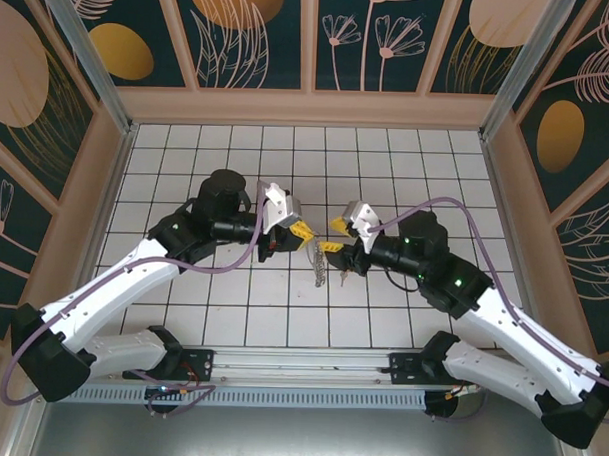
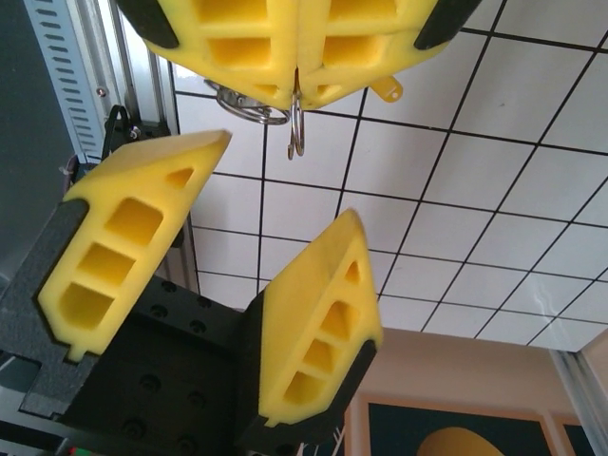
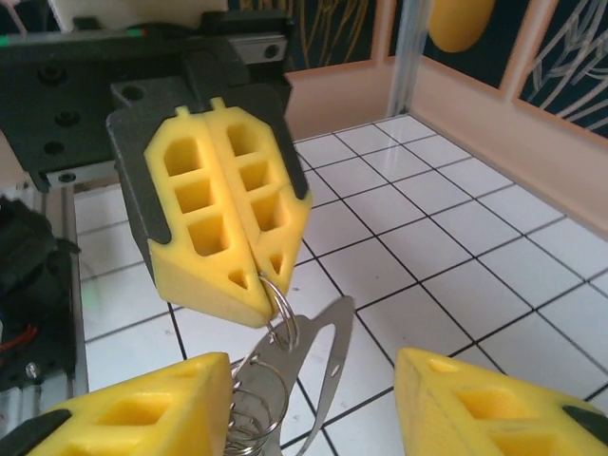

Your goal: Put the keys on the keyring

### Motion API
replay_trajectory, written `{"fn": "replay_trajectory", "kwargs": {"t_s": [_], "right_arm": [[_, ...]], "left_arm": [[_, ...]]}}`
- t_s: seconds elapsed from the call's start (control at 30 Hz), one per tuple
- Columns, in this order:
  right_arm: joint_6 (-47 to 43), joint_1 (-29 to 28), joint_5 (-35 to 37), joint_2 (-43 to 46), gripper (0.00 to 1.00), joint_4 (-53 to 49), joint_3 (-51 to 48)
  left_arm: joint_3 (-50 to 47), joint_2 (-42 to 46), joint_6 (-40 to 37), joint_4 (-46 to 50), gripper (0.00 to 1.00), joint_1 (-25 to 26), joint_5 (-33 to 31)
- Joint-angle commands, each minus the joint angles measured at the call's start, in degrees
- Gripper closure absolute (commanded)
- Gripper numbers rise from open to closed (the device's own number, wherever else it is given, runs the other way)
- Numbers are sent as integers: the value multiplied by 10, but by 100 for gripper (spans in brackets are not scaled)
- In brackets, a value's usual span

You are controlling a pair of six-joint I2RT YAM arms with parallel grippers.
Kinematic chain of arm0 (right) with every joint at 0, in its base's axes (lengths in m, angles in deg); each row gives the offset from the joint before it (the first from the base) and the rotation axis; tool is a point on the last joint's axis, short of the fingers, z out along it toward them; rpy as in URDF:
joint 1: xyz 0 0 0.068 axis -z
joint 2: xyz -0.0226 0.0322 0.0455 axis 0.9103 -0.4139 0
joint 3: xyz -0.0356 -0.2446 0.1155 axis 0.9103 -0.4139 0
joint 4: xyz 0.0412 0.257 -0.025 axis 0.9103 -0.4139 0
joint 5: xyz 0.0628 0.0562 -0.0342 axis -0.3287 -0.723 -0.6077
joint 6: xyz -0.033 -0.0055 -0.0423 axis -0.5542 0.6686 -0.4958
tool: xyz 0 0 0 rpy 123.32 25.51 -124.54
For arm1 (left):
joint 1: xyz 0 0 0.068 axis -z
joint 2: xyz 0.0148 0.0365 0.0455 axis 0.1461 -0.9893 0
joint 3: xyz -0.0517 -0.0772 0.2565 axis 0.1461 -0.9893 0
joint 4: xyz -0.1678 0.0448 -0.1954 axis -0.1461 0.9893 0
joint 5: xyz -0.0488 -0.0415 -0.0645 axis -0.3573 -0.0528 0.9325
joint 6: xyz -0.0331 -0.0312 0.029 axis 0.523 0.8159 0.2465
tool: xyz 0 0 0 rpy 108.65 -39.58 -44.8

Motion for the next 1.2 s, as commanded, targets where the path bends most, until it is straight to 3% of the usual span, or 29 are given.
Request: {"fn": "replay_trajectory", "kwargs": {"t_s": [0.0, 0.17, 0.3, 0.37, 0.67, 1.0, 1.17], "right_arm": [[67, 5, 58, 38, 50, 25, -24], [166, 51, 138, 50, 51, -51, -33], [258, 130, 128, 7, 56, -120, -43], [292, 139, 132, -20, 56, -134, -52], [312, 105, 89, -167, 54, -142, -50], [371, 35, 199, -296, 55, -152, -26], [387, 22, 235, -354, 59, -145, -11]], "left_arm": [[-19, 15, 22, -50, 100, 2, -19], [-78, 37, 68, -86, 100, 1, -108], [-124, 72, 94, -102, 100, 2, -152], [-143, 89, 107, -113, 100, 2, -164], [-184, 144, 159, -132, 100, 2, -158], [-220, 204, 190, -141, 100, 1, -212], [-219, 216, 194, -142, 100, 2, -208]]}}
